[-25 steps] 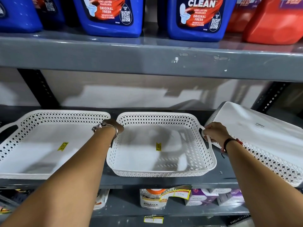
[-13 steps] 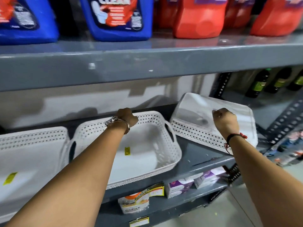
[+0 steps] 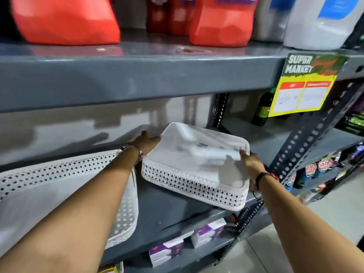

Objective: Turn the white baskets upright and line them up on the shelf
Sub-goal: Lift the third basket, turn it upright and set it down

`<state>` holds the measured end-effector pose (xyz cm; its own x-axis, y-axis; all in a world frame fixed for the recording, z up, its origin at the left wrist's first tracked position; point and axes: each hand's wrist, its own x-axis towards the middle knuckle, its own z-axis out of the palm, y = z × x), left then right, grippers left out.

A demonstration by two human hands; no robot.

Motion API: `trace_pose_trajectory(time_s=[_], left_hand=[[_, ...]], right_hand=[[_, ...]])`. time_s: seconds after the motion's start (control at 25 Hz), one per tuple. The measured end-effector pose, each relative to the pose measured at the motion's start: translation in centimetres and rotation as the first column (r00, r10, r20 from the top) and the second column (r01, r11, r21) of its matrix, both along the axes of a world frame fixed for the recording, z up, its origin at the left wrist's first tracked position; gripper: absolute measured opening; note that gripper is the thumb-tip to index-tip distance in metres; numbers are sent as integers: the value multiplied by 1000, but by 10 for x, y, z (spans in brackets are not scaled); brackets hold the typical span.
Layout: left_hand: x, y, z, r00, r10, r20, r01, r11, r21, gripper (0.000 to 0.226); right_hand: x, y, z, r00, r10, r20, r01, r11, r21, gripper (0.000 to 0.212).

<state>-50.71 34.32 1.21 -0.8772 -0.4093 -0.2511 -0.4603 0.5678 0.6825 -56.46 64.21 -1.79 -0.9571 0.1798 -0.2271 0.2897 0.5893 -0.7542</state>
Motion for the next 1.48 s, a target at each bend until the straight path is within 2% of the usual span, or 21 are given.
trace_pose_trajectory(time_s=[0.12,0.24,0.32,0.36,0.48,0.56,0.68,0.8,0.84,0.88,0.96,1.0,1.08,1.16,1.24,1.32,1.4,1.48], left_hand=[[-47,-18,-44,999,17,49,-20,998,57,102],[-53,-1,-40,1000,-11,22,8,994,113,75],[-50,11,-31,999,40,1,-39,994,102,65],[-52,10,-33,998,68,0,-67,987,146,63],[-55,11,-29,993,114,-39,-96,947,308,62],[-57,8,-29,981,141,-135,-88,937,338,66],[-51,7,-28,950,263,-168,-154,864,479,79],[-42,12,-13,898,406,-168,-207,729,653,77],[-42,10,-8,888,426,-172,-174,658,733,78],[-41,9,-2,875,449,-184,-122,572,811,81],[-35,8,10,802,555,-220,-42,419,907,76],[-30,10,13,765,602,-229,-26,384,923,71],[-17,11,11,748,618,-242,-69,435,898,72],[-5,20,10,792,576,-203,-150,506,850,74],[9,26,16,850,475,-228,-44,494,868,55],[23,29,19,882,449,-142,-97,468,879,44],[36,31,20,904,412,-113,-166,582,796,45],[47,36,24,932,350,-88,-200,703,682,40]], right_hand=[[-4,2,-11,994,41,100,-32,995,-93,72],[-8,4,-20,990,4,141,3,999,-53,71],[-11,4,-23,986,-14,169,25,998,-66,73],[-11,4,-23,983,-16,185,33,995,-90,73],[-16,7,-24,981,-42,190,99,949,-299,64],[-17,10,-16,985,-63,159,116,929,-350,63],[-24,15,6,994,-104,45,113,923,-368,76],[-52,31,6,988,-152,-1,130,850,-511,123],[-63,36,4,985,-169,-25,123,808,-576,127],[-61,33,13,984,-175,-32,112,752,-650,119],[-34,17,49,981,-192,-39,98,650,-753,73],[-22,12,61,981,-187,-41,84,612,-787,54],[-23,17,60,989,-148,-27,62,566,-822,54],[-25,30,52,988,-157,-15,65,490,-870,60],[-26,42,46,991,-133,2,60,430,-901,55],[-27,52,43,994,-105,15,62,457,-887,54],[-24,59,42,1000,5,30,23,518,-855,59],[-19,66,39,989,141,44,-50,601,-798,46]])
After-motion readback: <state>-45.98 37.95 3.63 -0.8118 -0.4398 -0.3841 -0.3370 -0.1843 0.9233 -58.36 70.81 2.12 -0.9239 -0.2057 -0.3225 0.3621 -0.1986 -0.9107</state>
